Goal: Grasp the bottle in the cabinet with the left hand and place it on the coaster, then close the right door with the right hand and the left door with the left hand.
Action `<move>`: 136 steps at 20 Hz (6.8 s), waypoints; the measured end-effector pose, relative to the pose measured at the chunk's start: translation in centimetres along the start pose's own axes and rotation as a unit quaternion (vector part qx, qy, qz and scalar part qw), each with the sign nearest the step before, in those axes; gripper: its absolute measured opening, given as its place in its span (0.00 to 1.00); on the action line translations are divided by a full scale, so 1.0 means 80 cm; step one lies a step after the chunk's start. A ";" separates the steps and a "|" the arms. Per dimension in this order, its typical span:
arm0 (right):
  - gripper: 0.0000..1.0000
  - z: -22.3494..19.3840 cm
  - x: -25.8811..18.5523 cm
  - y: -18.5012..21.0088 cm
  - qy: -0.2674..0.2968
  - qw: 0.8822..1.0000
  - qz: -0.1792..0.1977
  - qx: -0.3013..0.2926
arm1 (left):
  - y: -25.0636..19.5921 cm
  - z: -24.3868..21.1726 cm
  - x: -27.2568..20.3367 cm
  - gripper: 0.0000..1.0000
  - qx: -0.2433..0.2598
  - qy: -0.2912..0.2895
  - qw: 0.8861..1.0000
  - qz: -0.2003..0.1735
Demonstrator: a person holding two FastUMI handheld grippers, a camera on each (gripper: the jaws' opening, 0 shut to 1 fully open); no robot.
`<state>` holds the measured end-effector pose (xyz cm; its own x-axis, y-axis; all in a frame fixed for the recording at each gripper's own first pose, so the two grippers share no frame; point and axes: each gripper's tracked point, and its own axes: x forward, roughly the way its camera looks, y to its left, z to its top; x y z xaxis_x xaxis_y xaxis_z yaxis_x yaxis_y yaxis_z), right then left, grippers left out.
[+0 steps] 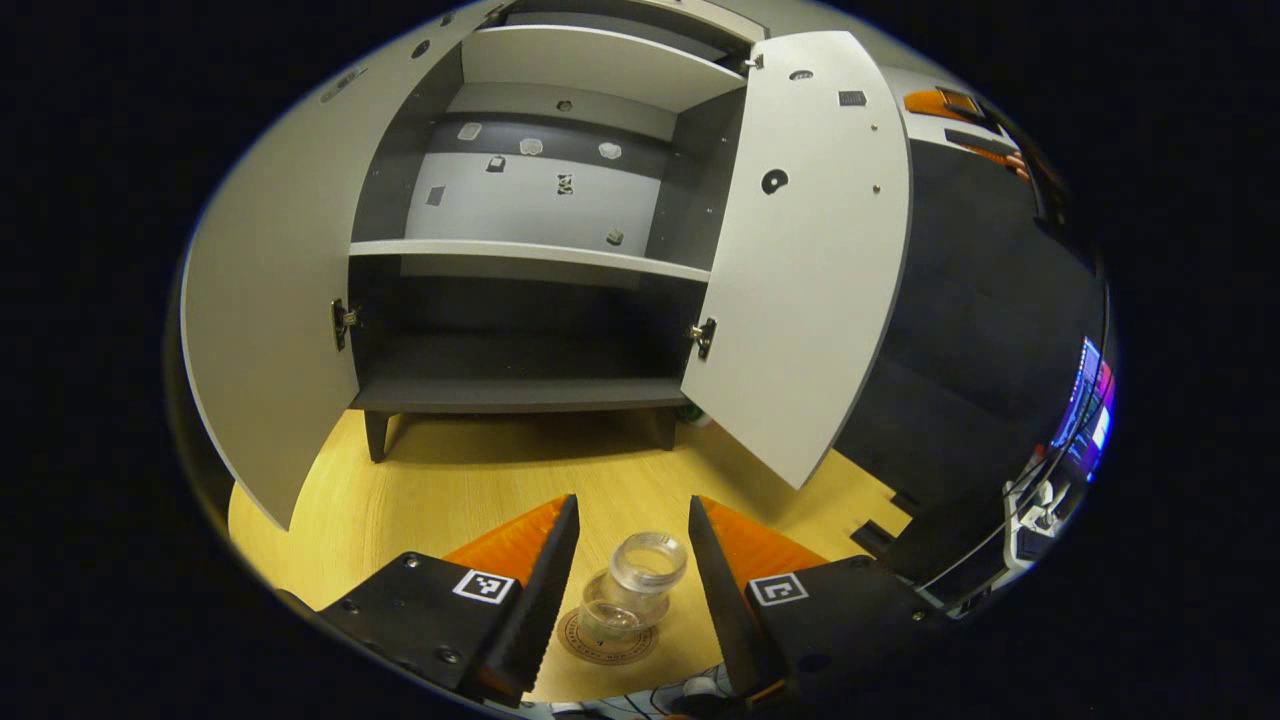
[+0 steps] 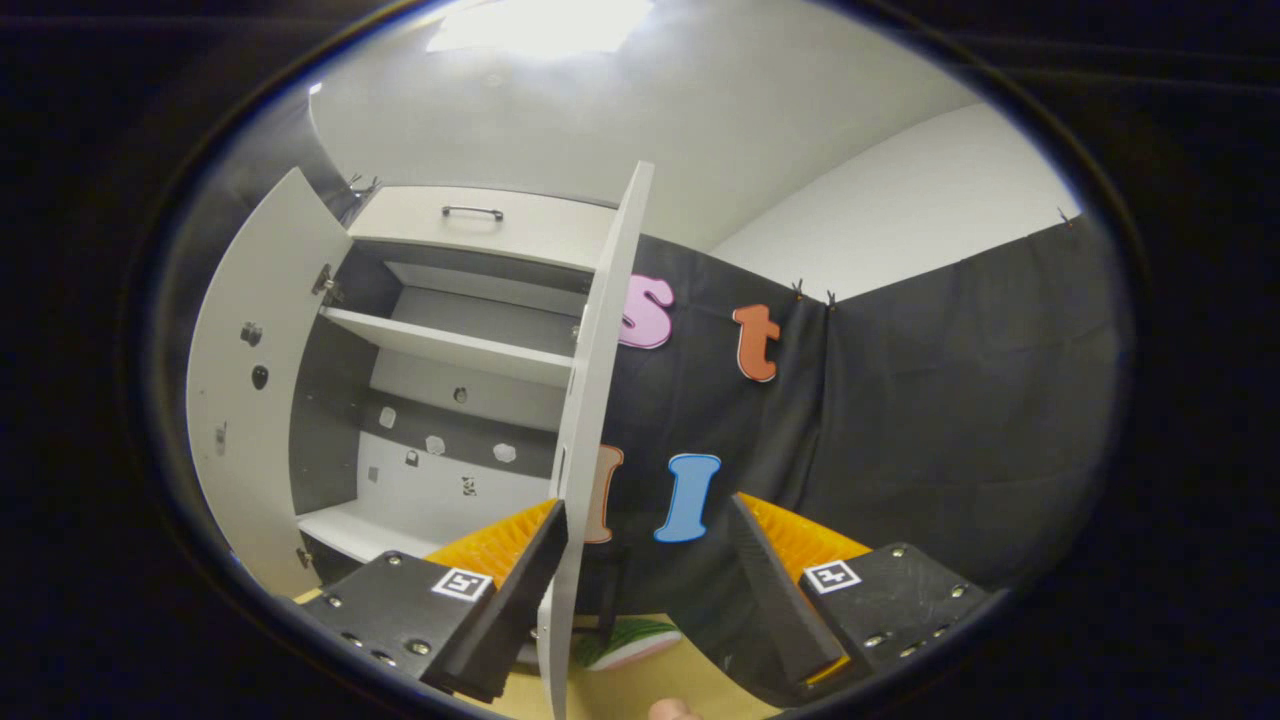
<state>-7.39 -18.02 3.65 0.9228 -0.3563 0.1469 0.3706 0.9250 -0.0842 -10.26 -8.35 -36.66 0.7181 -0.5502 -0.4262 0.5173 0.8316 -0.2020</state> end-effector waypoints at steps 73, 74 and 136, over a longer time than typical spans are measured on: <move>0.92 0.010 0.010 0.282 0.001 0.964 0.260 0.050 | 0.109 0.272 -0.226 0.97 -0.018 -0.185 0.941 0.281; 0.95 0.009 0.012 0.283 0.003 0.964 0.259 0.051 | 0.110 0.271 -0.227 0.97 -0.017 -0.184 0.941 0.283; 0.95 -0.034 -0.004 0.366 0.070 0.958 0.272 0.056 | 0.246 0.264 -0.197 0.94 0.002 -0.152 0.944 0.294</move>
<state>3.48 8.80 -1.58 0.9842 0.1758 -0.0227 -0.1759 0.9844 -0.0040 -1.55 15.13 -15.26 0.9817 0.0088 -0.1903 -0.0102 0.9999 -0.0062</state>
